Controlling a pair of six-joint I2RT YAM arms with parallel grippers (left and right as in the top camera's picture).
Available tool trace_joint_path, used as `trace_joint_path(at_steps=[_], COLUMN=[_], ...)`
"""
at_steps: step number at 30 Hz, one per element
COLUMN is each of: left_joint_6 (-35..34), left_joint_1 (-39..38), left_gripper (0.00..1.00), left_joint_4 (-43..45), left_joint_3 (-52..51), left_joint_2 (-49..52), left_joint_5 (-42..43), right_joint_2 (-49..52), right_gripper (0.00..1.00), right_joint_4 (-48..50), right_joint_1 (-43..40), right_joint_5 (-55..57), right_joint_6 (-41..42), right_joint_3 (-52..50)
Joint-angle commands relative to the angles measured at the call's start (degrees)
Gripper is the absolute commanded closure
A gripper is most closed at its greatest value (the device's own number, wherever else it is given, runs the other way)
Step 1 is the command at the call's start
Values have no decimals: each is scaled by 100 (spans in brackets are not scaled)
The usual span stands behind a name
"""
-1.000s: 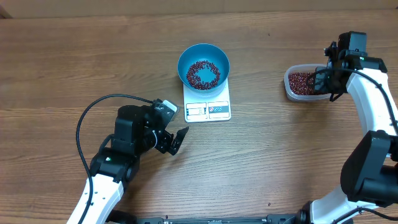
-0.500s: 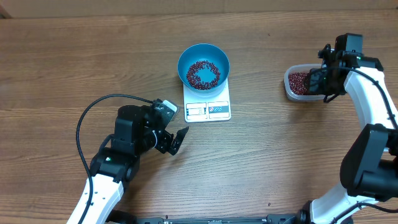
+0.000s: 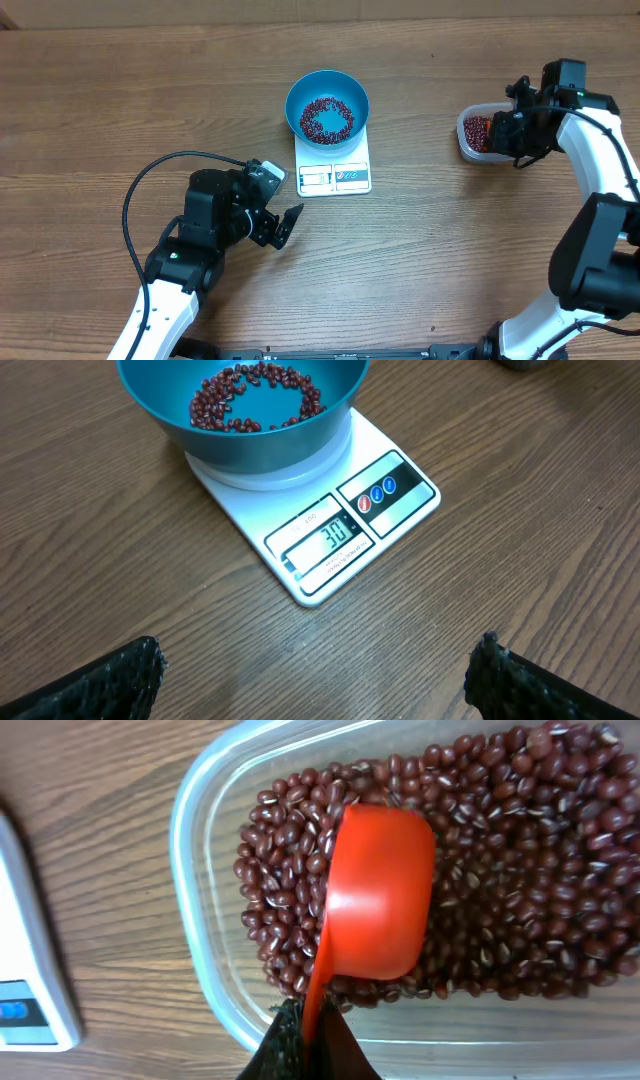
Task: Scoop item into bowl and weigh 150g on scale
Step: 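Scoop beans from the tub again with the right gripper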
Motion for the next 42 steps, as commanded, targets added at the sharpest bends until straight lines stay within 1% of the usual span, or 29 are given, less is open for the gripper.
trace_joint_path(at_steps=[1,6,16,22,33,42], left_joint_6=[-61,-61,-61,-61,-61,-61], left_joint_1=[20,20,20,20,20,20], left_gripper=[0,0,1,0,0,0], left_joint_4=[7,7,7,7,7,7], left_joint_3=[2,2,2,2,2,2], left_joint_2=[42,42,42,42,42,42], left_joint_5=[-15,-15,-15,-15,-15,-15], right_joint_2=[50,129,728,734,734,734], right_gripper=[96,96,96,96,96,96], right_joint_4=[-20,-20,48,26,-131,-243], right_joint_1=[-179,-367,-463,-540,-1147,-1622], right_joint_5=[-981,-1373,-2059,-2256,-2577,-3331], right_joint_6=[81,208,382,470,463,157], right_joint_3=[-42,-42,-42,-39,-39,-39])
